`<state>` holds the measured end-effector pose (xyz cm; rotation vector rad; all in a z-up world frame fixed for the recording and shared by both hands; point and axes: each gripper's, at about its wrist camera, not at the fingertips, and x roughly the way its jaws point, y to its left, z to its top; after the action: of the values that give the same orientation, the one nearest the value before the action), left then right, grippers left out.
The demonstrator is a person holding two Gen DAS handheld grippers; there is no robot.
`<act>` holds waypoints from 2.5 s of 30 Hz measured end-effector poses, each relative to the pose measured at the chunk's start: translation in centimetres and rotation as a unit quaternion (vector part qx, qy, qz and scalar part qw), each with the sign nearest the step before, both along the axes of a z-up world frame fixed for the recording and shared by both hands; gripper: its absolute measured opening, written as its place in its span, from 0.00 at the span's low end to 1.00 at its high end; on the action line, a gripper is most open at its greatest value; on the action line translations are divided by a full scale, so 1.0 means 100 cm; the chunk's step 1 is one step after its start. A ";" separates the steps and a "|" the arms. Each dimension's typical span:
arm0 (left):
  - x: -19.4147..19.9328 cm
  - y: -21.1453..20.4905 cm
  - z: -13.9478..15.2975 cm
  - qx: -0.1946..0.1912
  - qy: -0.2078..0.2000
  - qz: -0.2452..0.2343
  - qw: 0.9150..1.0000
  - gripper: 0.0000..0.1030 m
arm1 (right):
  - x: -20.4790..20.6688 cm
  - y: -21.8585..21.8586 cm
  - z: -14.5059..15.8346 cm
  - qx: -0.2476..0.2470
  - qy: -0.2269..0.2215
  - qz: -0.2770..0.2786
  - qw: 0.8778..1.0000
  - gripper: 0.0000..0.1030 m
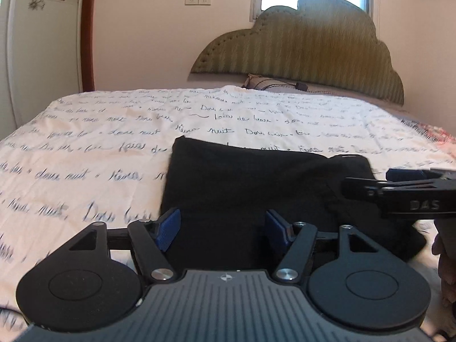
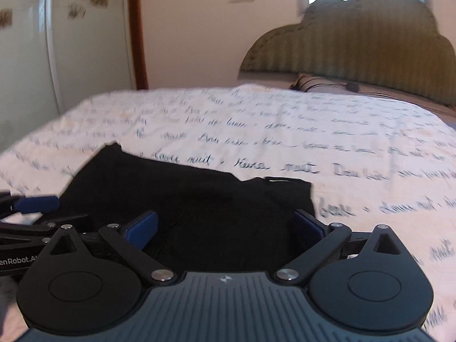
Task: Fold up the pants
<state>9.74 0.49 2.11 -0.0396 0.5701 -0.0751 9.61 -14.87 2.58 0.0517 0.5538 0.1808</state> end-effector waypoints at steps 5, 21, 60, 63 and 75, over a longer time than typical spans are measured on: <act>-0.029 0.003 -0.011 -0.003 0.016 0.000 1.000 0.83 | -0.027 0.004 -0.018 -0.034 0.032 0.003 0.999 0.98; -0.050 0.018 -0.001 -0.042 0.063 0.030 0.997 0.85 | -0.073 -0.031 -0.008 0.067 0.068 -0.026 0.995 1.00; -0.095 -0.005 -0.017 0.034 0.090 0.052 0.994 0.94 | -0.090 -0.008 -0.033 -0.026 0.076 -0.015 0.997 1.00; -0.101 -0.005 -0.018 0.029 0.083 0.060 0.994 0.96 | -0.091 -0.009 -0.033 -0.023 0.075 -0.015 0.997 1.00; -0.081 -0.013 -0.026 0.056 0.073 0.079 0.993 1.00 | -0.095 -0.019 -0.032 0.005 0.068 -0.016 0.998 1.00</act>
<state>1.64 -0.82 -0.50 0.0188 0.7152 0.1139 0.09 -16.77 -0.61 0.0836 0.6867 0.1497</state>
